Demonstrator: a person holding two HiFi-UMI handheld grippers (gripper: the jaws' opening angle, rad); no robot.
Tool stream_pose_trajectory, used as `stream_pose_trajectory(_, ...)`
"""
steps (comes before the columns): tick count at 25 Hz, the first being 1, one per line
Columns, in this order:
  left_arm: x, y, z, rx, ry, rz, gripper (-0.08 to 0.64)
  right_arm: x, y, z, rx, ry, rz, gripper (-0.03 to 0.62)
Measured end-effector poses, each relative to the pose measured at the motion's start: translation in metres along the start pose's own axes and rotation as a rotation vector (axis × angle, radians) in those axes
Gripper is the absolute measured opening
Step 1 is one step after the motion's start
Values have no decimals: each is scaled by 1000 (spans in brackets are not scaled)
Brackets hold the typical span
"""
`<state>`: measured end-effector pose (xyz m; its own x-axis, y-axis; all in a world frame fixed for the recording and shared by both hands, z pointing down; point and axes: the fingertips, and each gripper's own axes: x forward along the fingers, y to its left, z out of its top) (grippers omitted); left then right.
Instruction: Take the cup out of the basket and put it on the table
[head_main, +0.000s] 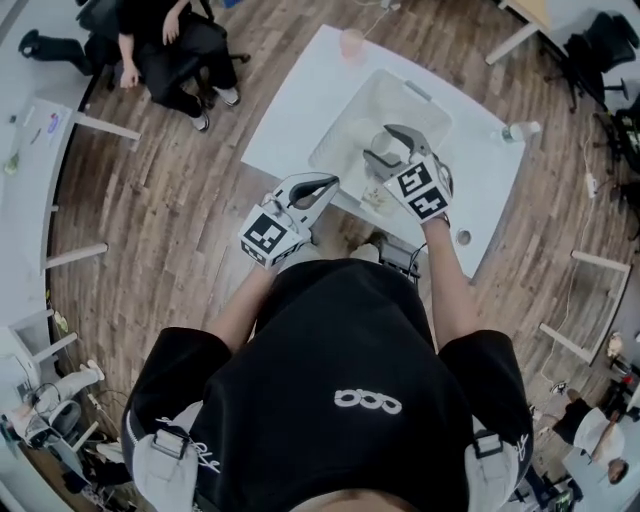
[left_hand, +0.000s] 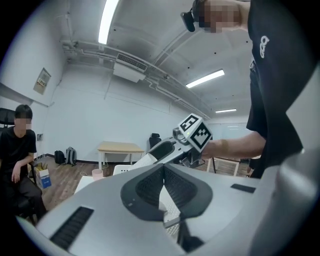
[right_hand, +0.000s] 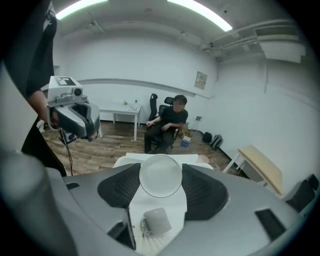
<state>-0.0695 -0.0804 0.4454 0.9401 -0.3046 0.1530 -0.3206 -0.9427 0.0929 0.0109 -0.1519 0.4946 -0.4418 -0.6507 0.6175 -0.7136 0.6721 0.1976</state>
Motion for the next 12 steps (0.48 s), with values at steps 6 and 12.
stream_pose_trajectory(6,32,-10,14,35,12,-76,8,-68,-10,17,32,-121,-115,264)
stream_pose_trajectory(12,65,-33,24,65,20,-146,9,-103,-24,-1,105,-158,-158,264)
